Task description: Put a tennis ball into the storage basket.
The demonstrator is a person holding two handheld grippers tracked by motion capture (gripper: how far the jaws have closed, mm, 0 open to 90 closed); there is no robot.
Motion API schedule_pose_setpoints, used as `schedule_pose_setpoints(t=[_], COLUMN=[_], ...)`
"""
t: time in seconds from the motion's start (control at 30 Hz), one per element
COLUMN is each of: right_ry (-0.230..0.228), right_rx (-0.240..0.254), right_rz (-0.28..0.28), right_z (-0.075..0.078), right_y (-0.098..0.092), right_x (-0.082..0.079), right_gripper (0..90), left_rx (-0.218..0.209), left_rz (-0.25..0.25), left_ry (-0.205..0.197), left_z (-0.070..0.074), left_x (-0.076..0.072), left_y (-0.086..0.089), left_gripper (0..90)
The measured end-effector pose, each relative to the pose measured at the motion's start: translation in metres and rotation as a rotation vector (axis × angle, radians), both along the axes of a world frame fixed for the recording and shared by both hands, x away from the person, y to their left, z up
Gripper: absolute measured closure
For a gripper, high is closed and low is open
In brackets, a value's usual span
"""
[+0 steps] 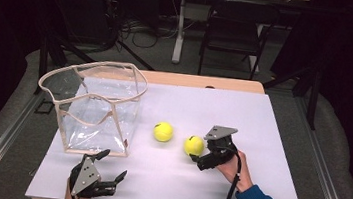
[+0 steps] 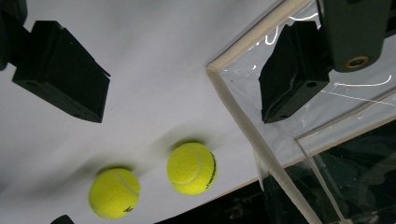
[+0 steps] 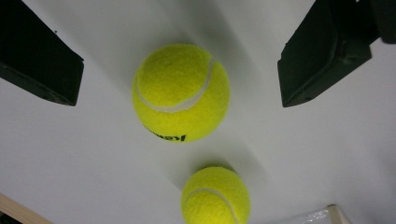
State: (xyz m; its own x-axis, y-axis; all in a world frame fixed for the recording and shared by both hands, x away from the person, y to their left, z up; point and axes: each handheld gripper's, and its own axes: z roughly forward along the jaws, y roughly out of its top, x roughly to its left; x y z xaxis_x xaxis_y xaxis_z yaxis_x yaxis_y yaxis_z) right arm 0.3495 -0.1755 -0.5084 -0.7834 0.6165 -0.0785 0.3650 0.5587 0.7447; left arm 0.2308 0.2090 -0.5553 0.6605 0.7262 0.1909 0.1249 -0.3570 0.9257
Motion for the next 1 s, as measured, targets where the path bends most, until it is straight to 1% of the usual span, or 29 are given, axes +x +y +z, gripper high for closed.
schedule_pose_setpoints(t=[0.53, 1.0], right_ry=[0.033, 0.063], right_rx=[-0.013, -0.01], right_rz=[-0.013, -0.021], right_z=[-0.012, -0.024], right_y=[0.006, 0.013], right_x=[0.011, 0.019], right_gripper=[0.0, 0.0], left_rx=[-0.004, -0.006], left_rz=[-0.003, -0.008], left_ry=[0.0, 0.0], left_z=[-0.001, -0.001], left_x=[0.0, 0.001], left_y=[-0.001, -0.001], left_gripper=[16.1, 16.1])
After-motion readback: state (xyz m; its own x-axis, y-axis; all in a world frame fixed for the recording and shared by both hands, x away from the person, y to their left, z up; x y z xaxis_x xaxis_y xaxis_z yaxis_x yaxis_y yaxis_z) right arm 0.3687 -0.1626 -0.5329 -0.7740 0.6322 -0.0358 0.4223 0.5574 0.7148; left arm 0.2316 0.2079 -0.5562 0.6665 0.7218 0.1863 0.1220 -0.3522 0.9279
